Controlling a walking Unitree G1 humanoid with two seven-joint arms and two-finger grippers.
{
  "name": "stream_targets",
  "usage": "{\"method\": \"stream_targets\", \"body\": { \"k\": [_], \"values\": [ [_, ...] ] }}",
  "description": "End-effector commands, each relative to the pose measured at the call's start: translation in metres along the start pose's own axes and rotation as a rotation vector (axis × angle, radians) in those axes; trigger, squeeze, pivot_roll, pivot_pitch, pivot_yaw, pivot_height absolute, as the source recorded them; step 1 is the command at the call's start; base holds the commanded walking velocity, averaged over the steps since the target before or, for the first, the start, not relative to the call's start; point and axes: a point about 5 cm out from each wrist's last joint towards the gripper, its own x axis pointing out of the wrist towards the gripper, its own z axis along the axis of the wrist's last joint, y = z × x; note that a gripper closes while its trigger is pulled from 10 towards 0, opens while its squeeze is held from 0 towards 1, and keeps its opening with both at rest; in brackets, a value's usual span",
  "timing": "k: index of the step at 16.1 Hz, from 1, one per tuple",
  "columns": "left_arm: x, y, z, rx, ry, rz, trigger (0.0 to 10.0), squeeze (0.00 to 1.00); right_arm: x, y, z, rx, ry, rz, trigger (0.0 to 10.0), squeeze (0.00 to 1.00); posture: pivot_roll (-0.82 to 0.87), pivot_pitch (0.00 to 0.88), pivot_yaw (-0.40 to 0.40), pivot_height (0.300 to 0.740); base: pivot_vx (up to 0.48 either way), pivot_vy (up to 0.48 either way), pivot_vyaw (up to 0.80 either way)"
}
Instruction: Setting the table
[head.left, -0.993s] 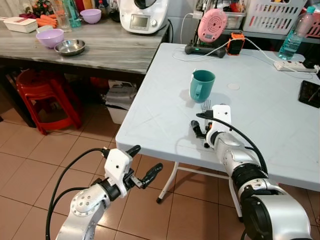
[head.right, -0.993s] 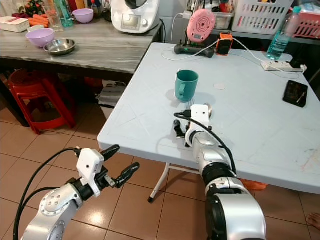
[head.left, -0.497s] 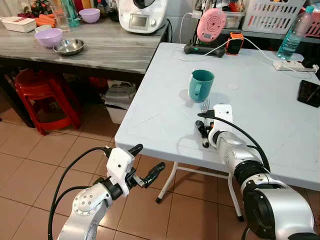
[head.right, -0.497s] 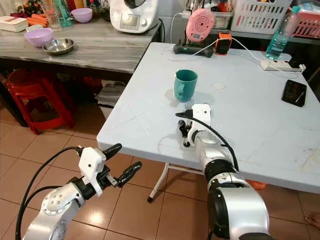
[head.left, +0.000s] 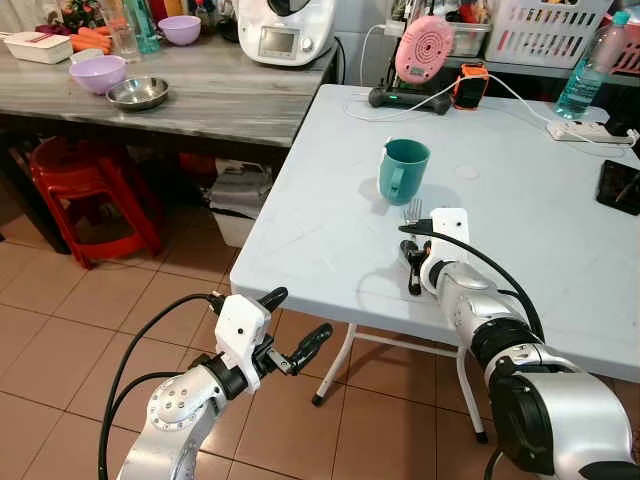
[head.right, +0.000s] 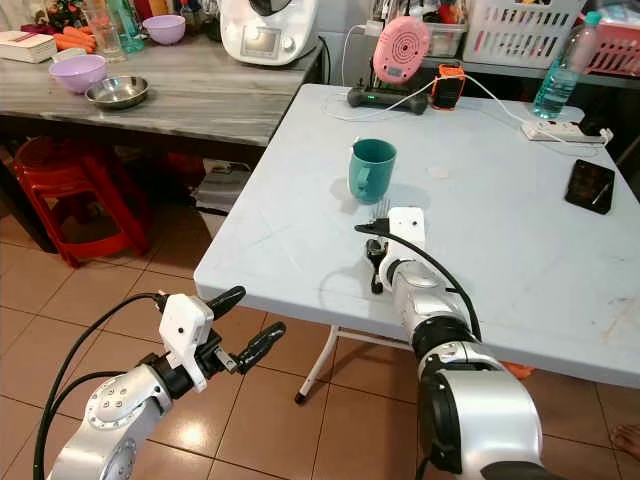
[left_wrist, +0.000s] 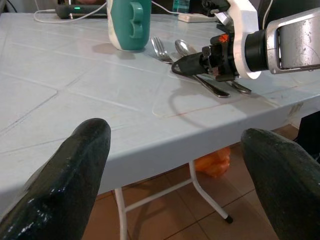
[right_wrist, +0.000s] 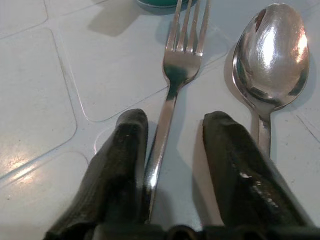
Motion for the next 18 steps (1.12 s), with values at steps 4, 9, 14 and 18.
{"method": "stream_targets", "body": {
  "k": [4, 9, 14, 18],
  "values": [
    [0.0, 0.002, 0.0, 0.013, 0.006, 0.009, 10.0, 0.0, 0.001, 0.002, 0.006, 0.015, -0.01, 0.004, 0.0, 0.0, 0.05, 0.054, -0.01, 0.74, 0.0, 0.0, 0.0],
    [-0.001, 0.001, -0.001, 0.014, 0.007, 0.009, 10.0, 0.0, 0.001, 0.005, 0.005, 0.029, -0.009, 0.007, 0.0, 0.0, 0.06, 0.052, -0.011, 0.74, 0.0, 0.0, 0.0],
    [0.002, 0.002, 0.0, 0.019, 0.005, 0.003, 10.0, 0.0, 0.0, 0.007, -0.009, 0.134, -0.017, -0.018, 0.0, 0.0, 0.05, 0.039, -0.003, 0.74, 0.0, 0.0, 0.0],
    [0.006, 0.006, 0.002, 0.027, -0.005, 0.003, 10.0, 0.0, -0.002, 0.015, -0.016, 0.258, -0.053, -0.035, 0.0, 0.0, 0.05, 0.024, 0.003, 0.74, 0.0, 0.0, 0.0]
  ]
}}
